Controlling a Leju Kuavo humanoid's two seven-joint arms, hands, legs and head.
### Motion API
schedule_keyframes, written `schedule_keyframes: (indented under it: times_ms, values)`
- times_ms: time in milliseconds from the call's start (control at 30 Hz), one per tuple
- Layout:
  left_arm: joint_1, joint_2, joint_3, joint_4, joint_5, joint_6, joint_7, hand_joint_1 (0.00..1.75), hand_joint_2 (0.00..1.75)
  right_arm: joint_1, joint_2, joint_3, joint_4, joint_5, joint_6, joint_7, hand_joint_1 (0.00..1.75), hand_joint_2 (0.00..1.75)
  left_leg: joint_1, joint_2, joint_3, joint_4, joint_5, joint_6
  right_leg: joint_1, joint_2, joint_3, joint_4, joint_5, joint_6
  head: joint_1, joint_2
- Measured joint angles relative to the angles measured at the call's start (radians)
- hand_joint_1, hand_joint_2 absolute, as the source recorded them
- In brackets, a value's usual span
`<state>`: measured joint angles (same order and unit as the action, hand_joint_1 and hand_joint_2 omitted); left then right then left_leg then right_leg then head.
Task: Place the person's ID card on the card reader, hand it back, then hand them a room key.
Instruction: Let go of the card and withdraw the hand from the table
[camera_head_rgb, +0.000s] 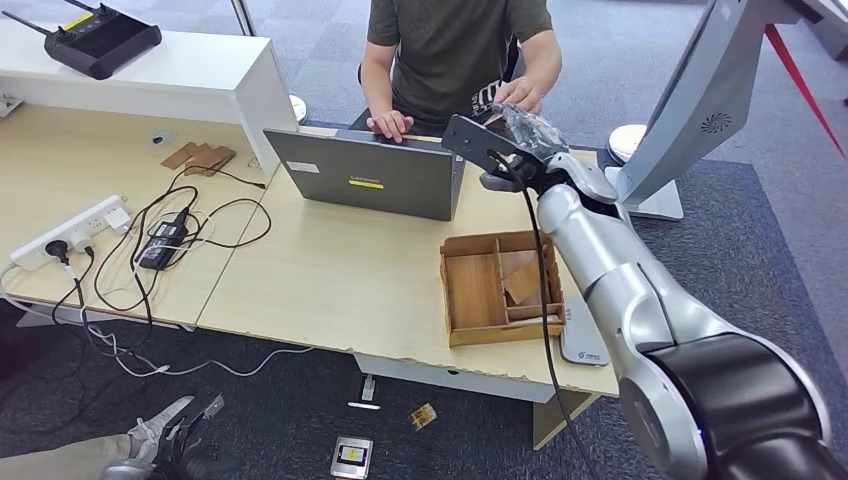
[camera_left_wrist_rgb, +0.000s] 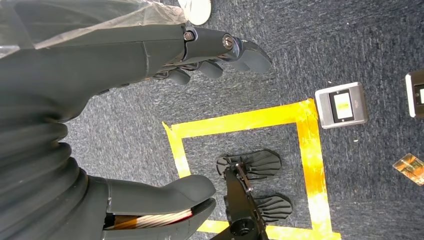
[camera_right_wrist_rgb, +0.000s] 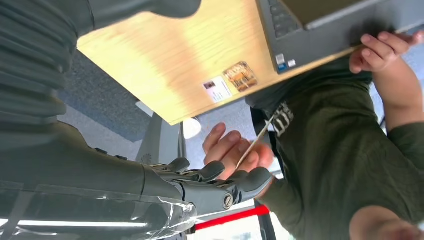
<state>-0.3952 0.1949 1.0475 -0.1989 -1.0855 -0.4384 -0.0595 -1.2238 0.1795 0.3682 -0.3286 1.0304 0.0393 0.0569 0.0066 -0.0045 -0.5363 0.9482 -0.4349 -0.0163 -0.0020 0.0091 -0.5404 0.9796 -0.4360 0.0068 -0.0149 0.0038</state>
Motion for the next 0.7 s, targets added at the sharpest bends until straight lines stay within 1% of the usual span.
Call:
schedule_keyframes:
  times_ms: [167,233,333,400,467,533,600,633,700]
  values:
    - [0.001,0.0,0.0,0.0,0.002,0.002,-0.001,0.0,1.75,-0.018,-0.001,-0.017,0.0,-0.028,-0.148,-0.08,0.0,1.75,0.0,0.0,0.0,0.0,0.0,0.0,0.0,0.0,0.0,0.0,0.0,0.0,0.0,0.0]
    - [0.002,0.0,0.0,0.0,0.002,0.002,-0.002,0.0,1.75,-0.028,-0.001,-0.025,0.0,-0.034,-0.17,-0.093,0.0,1.75,0.0,0.0,0.0,0.0,0.0,0.0,0.0,0.0,0.0,0.0,0.0,0.0,0.0,0.0]
    - [0.002,0.0,0.0,0.0,0.003,0.002,-0.003,0.0,1.75,-0.034,-0.001,-0.035,0.0,-0.038,-0.177,-0.101,0.0,1.75,0.0,0.0,0.0,0.0,0.0,0.0,0.0,0.0,0.0,0.0,0.0,0.0,0.0,0.0]
    - [0.003,0.0,0.0,0.0,0.004,0.002,-0.003,0.0,1.75,-0.035,-0.001,-0.045,0.0,-0.05,-0.209,-0.126,0.0,1.75,0.0,0.0,0.0,0.0,0.0,0.0,0.0,0.0,0.0,0.0,0.0,0.0,0.0,0.0]
    - [0.006,0.001,0.0,0.0,0.01,0.004,-0.004,0.0,1.75,-0.04,-0.003,-0.064,-0.001,-0.079,-0.287,-0.186,0.0,1.75,0.0,0.0,0.0,0.0,0.0,0.0,0.0,0.0,0.0,0.0,0.0,0.0,0.0,0.0]
    - [0.012,0.004,0.001,0.0,0.019,0.006,-0.007,0.0,1.75,-0.048,-0.009,-0.096,-0.006,-0.125,-0.383,-0.273,0.0,1.75,0.0,0.0,0.0,0.001,0.0,0.0,0.0,0.0,0.0,0.0,0.0,0.0,0.0,0.0]
    - [0.021,0.008,0.001,0.0,0.028,0.007,-0.014,0.0,1.75,-0.054,-0.023,-0.139,-0.018,-0.182,-0.459,-0.364,0.0,1.75,0.0,0.0,0.002,0.001,0.0,0.0,0.0,0.0,0.0,0.0,0.0,0.0,0.0,0.0]
    - [0.027,0.01,0.001,0.0,0.033,0.008,-0.018,0.0,1.75,-0.055,-0.034,-0.163,-0.027,-0.213,-0.484,-0.408,0.0,1.75,0.0,0.0,0.004,0.002,0.0,0.0,0.0,0.0,0.0,0.0,0.0,0.0,0.0,0.0]
    - [0.042,0.015,0.002,0.0,0.043,0.009,-0.027,0.0,1.75,-0.051,-0.064,-0.214,-0.053,-0.275,-0.499,-0.475,0.0,1.75,0.0,0.0,0.008,0.002,0.0,0.0,0.0,0.0,0.0,0.0,0.0,0.001,0.0,0.0]
